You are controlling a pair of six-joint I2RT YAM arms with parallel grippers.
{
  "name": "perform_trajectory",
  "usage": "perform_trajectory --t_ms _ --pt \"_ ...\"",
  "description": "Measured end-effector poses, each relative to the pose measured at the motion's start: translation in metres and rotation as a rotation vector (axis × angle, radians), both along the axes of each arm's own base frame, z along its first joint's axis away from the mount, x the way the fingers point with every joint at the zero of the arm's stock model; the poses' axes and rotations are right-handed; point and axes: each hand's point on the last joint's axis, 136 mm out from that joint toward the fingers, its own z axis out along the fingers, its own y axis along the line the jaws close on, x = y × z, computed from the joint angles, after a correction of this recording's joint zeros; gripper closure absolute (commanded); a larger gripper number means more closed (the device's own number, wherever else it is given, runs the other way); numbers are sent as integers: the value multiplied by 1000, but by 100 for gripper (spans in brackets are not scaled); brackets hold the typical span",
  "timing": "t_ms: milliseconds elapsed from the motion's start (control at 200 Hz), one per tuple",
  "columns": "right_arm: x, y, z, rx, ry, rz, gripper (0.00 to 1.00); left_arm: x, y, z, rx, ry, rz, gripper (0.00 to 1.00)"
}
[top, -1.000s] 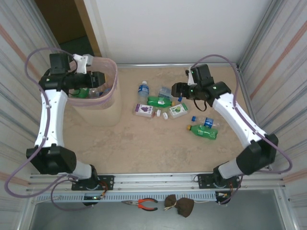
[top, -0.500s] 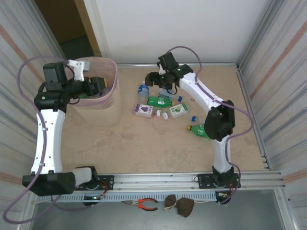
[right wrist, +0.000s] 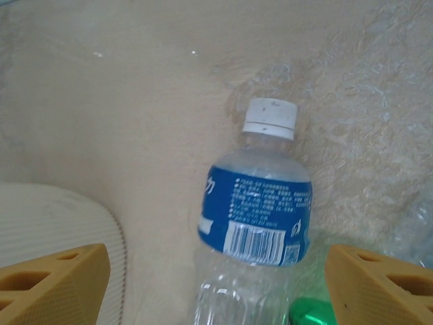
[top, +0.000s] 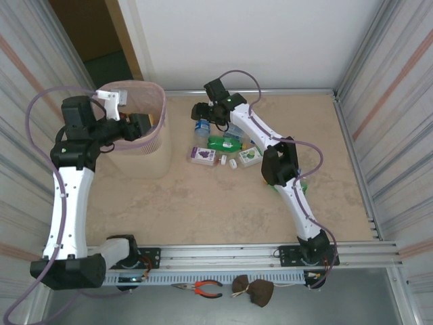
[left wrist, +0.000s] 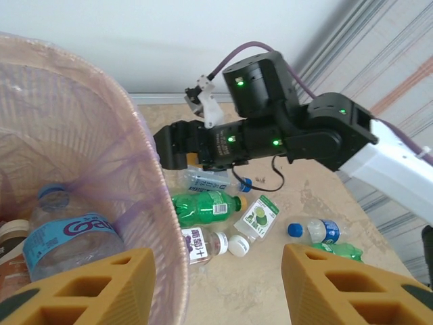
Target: Put the plastic bottles in the bin
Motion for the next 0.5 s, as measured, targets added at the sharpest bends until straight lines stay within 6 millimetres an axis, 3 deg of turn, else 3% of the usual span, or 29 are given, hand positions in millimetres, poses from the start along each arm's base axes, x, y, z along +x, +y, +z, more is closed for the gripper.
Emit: perform_trajectory --t_ms 281,501 --pt "12 5 -40 -18 16 -28 18 -5 -19 -5 -14 16 -51 47" --pt "16 21 -56 7 5 -18 20 -8 -28 -5 -14 19 -77 47"
